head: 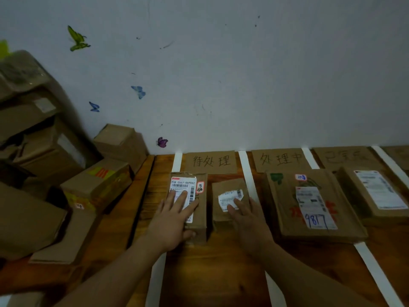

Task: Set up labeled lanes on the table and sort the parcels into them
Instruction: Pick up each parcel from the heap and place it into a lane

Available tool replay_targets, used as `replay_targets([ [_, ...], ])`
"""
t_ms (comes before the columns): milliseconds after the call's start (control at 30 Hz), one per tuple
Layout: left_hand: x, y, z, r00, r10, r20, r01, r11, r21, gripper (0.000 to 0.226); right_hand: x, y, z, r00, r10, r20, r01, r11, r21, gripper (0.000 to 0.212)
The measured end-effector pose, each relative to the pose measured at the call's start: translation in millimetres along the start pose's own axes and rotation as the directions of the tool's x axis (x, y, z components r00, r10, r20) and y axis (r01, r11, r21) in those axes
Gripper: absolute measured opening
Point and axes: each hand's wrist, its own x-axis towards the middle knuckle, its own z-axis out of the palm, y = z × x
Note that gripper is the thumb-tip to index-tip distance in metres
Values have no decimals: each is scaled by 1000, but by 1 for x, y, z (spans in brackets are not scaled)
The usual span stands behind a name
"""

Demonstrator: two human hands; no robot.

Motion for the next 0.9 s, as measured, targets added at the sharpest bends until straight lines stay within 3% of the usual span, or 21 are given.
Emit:
replay_targets([
  [233, 2, 1, 0, 999, -16, 36, 16, 1000, -15, 86, 2, 2, 24, 993, 2, 116, -4, 1000, 21, 61],
  [433, -16, -8, -12, 999, -40, 23, 42, 996, -77, 96, 9, -30, -21, 999, 8, -54, -4, 998, 68, 67],
  [567, -54, -45, -34, 987, -150, -56, 140, 979, -148, 88, 11, -93, -65, 965, -117, -236, 139, 987, 76, 60],
  [733, -134, -138, -37, 942, -297, -159, 263, 943, -203, 82, -5, -200, -79, 933, -259, -251, 286, 955, 74, 58],
  [900, -242, -230, 1, 863, -487, -133, 427, 845, -323, 80, -30, -303, -35, 922, -354, -155, 374, 919, 126, 59],
])
